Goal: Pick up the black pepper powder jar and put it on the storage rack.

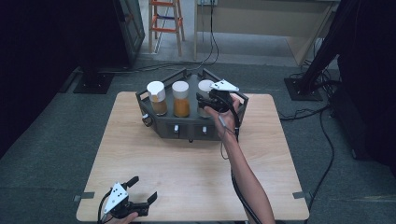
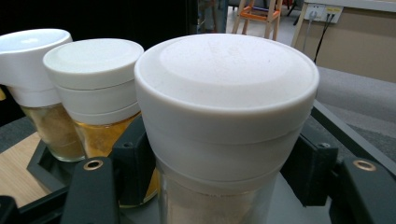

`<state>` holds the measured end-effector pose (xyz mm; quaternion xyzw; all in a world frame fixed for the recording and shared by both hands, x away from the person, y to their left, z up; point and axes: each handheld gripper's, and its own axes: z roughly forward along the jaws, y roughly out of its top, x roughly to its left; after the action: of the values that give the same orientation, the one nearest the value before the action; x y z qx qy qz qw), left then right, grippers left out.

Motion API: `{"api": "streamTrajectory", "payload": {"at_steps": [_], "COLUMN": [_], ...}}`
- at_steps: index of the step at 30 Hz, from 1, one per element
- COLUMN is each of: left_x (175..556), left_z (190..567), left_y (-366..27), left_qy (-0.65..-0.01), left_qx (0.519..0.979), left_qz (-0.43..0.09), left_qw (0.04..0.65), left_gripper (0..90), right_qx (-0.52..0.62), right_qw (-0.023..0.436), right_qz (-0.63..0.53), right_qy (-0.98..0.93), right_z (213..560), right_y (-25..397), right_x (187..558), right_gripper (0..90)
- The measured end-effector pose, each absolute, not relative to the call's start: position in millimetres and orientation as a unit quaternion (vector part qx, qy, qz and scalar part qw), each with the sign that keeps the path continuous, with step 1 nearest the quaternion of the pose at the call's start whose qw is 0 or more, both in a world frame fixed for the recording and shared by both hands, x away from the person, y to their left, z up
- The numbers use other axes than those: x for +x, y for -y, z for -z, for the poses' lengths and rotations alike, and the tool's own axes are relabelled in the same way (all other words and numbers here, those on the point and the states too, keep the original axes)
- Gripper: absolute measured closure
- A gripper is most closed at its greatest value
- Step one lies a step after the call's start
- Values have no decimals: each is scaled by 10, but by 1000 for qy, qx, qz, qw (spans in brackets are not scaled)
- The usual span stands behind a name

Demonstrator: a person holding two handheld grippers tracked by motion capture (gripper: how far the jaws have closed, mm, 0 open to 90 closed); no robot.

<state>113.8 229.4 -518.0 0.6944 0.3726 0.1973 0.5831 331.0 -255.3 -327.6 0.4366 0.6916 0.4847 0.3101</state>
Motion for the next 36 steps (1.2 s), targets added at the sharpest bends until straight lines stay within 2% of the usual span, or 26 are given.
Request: {"api": "streamTrajectory", "payload": {"at_steps": [27,29,33,36], "left_x": [1131,1130,1130,1128], "left_z": [5185,5184,5184,5182], "left_y": [-2283,-2286,-2284,-2282], "left_qy": [-372,-371,-371,-371], "left_qx": [695,695,695,696], "left_qz": [-196,-196,-196,-196], "left_qw": [583,584,583,583], "left_gripper": [16,16,16,16], "right_qx": [445,449,459,463], "right_qw": [308,305,301,298], "right_qz": [-486,-494,-501,-504], "right_qy": [-686,-679,-669,-665], "right_z": [3494,3507,3474,3462], "right_y": [2497,2512,2530,2558], "right_x": [3399,3382,3334,3299], "right_gripper": [344,300,143,108]}}
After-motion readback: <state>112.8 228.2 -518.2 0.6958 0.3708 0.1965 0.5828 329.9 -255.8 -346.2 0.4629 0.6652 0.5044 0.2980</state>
